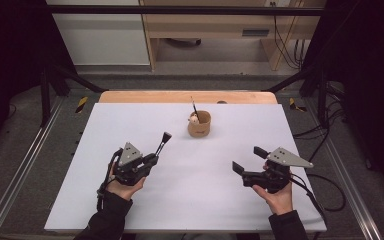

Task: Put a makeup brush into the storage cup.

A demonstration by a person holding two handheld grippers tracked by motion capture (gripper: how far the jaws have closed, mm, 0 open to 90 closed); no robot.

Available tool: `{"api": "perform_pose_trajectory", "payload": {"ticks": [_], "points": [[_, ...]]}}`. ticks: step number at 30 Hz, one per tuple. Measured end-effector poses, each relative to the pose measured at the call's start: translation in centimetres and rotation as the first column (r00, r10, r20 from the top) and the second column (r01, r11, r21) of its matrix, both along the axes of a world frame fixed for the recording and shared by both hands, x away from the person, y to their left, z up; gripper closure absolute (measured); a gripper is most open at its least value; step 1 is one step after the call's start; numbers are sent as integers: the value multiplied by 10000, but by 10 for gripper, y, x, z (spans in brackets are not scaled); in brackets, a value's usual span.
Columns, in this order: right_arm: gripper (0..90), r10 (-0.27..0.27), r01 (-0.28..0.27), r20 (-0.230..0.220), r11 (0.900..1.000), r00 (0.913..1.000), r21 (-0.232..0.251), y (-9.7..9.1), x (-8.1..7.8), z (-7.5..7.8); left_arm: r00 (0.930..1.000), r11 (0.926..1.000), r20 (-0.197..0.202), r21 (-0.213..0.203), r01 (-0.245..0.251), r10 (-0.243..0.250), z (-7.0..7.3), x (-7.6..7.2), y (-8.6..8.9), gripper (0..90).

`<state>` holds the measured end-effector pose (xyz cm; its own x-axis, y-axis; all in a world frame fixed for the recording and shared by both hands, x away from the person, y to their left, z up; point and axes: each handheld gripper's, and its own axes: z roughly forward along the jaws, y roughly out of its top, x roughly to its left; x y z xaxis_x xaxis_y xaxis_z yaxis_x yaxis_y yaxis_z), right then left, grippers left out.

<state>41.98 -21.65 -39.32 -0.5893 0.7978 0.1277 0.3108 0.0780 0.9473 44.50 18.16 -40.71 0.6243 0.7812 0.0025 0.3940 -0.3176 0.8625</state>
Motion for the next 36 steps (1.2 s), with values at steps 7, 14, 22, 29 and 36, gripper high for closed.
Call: {"api": "perform_pose_trajectory", "payload": {"ticks": [7, 14, 22, 29, 36], "points": [[69, -61, 62, -56, 9998, 10000, 165, 1, 1, 1, 10000, 10000, 59, -65, 65, -65, 1, -2, -5, 784], [52, -20, 23, -98, 9996, 9999, 270, 3, 2, 1, 9999, 9999, 114, -86, 85, -84, 1, -1, -10, 785], [39, -73, 74, -60, 9998, 10000, 200, 7, 3, 5, 9995, 9996, 316, -297, 21, -12, 7, -1, -14, 785], [36, -140, 141, -11, 9988, 9999, 462, 10, 3, 10, 9985, 9990, 538, -444, 75, -51, 14, -3, -20, 785], [42, -39, 34, 52, 9966, 10000, 826, 19, 6, 18, 9981, 9984, 609, -540, 149, -116, 17, -4, -26, 785]]}}
